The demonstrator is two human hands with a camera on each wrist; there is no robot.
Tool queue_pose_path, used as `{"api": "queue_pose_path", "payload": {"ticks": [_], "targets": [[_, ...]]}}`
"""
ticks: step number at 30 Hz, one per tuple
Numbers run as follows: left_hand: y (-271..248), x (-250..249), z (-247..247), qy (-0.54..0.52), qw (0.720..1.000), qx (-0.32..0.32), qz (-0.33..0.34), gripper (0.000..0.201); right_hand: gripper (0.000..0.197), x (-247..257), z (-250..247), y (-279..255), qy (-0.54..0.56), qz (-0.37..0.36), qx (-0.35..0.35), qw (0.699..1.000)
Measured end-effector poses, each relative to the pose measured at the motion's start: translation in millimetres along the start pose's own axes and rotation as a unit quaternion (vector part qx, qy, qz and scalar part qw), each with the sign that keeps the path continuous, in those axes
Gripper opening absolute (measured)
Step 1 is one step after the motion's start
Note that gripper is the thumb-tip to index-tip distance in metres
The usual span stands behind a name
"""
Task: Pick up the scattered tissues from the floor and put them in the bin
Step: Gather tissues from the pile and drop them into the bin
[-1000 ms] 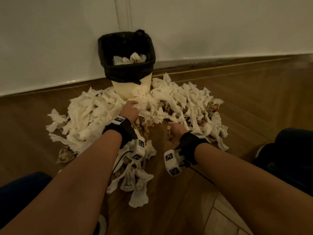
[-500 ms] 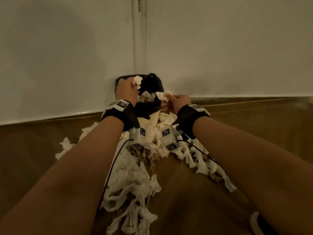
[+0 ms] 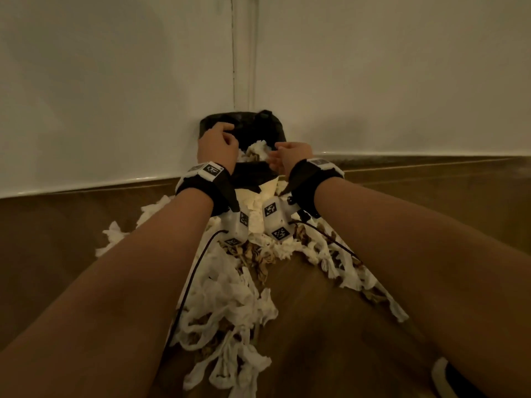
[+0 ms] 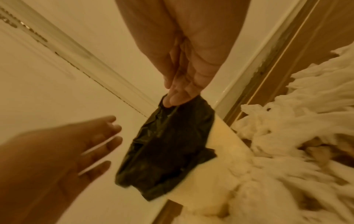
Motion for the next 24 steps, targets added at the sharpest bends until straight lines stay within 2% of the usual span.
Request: {"api": "queue_pose_path", "payload": {"ticks": [1, 4, 8, 10, 12, 14, 17, 21, 24], "targets": [[-6.8, -2.8, 3.2, 0.001, 1.0, 0.009, 0.014, 0.027, 0.019, -10.0, -7.9, -5.0, -0.012, 0.005, -0.019, 1.0], [-35.7, -1.8, 24.7, 0.012, 0.996, 0.073, 0.045, 0.021, 0.023, -44.5, -33.7, -22.2, -0.171, -0.009, -0.083, 0.982], [-85.8, 15.4, 65.5, 0.081, 0.974, 0.209, 0.041, 0.021, 0.024, -120.4, -50.2, -41.5, -0.294, 0.058, -0.041, 0.953], [-113.1, 30.3, 87.6, 0.104, 0.947, 0.303, 0.016, 0.021, 0.023, -161.5, -53.0, -48.8, -0.338, 0.114, -0.004, 0.934], [-143.7, 44.1, 110.1, 0.12, 0.907, 0.404, -0.003, 0.023, 0.026, -197.7, -55.7, -53.9, -0.38, 0.16, 0.022, 0.911], [-168.0, 53.1, 125.4, 0.138, 0.873, 0.468, -0.006, 0.027, 0.028, -224.7, -53.8, -57.1, -0.433, 0.177, 0.05, 0.882], [-187.4, 61.4, 136.2, 0.169, 0.85, 0.5, -0.002, 0.028, 0.031, -254.0, -49.5, -61.5, -0.472, 0.195, 0.077, 0.857], [-197.0, 66.4, 138.9, 0.23, 0.852, 0.47, 0.013, 0.03, 0.038, -274.0, -51.7, -63.2, -0.509, 0.2, 0.055, 0.836], [-202.8, 66.0, 141.9, 0.273, 0.85, 0.449, 0.014, 0.035, 0.052, -284.6, -50.4, -65.2, -0.513, 0.195, 0.035, 0.836]]}}
Point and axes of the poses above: each hand's wrist, its own y-axis towards the middle knuckle, its own z-axis out of the palm, x = y × z, the point moved 9 cm from there along y, towards the middle knuckle, and after that the axes turned 12 degrees about z, right-handed, at the moved point
